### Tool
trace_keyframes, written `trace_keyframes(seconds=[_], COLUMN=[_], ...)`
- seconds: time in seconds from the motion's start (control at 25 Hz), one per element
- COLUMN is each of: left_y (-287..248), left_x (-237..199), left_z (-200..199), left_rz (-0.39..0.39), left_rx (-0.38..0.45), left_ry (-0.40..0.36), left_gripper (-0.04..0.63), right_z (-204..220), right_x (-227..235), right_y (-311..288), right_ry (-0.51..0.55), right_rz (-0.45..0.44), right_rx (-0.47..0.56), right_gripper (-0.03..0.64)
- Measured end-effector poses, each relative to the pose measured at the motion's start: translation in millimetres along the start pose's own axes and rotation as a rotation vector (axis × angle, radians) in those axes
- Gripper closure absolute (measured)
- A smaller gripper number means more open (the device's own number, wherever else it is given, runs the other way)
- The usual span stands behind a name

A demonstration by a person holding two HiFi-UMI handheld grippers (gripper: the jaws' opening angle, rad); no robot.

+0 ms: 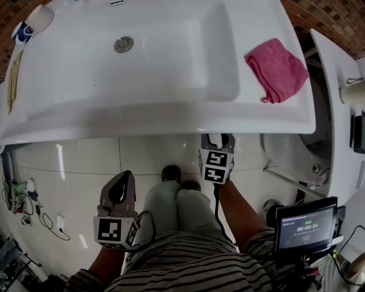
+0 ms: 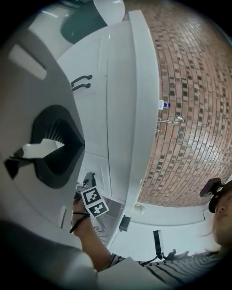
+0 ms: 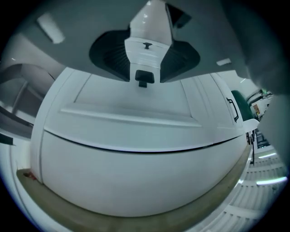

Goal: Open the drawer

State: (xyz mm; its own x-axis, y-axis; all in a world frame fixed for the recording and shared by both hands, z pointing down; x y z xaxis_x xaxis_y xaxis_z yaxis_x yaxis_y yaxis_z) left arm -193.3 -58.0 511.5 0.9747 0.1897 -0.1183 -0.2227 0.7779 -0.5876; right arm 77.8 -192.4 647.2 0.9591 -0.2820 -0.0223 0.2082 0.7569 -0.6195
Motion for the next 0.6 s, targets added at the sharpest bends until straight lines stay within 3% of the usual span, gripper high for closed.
trace_keyframes(seconds=[0.36,0.6], left_y=[-5,9], left_x=[-5,-4], left_z=[-1,-4], left_rz=[-0.027,-0.041], left_rx=[0.003,-0.065], left_ry=[-0.005,0.006], left_gripper=[0.583,0.583], right_z=[-5,-8], right_x=[-1,-2], right_y=[-8,-6], right_ry=[0.019,0.037], right_rz=[0.024,0.008], right_rx=[0.004,-0.025], right_gripper=[0.465,0.486])
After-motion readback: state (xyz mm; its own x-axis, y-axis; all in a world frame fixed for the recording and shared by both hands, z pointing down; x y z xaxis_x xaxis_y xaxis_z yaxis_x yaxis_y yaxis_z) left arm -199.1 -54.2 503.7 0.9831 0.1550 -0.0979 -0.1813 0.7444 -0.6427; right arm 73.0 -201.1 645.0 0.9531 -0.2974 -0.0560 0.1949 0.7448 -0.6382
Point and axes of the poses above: the fingertips, and each gripper's own axes: y backward along the fingers, x to its right, z out of its underside, the point moved 9 cm from there along y, backward along the fingers, and after that the axes turned 3 degrees about -z, right-handed, at the moved point
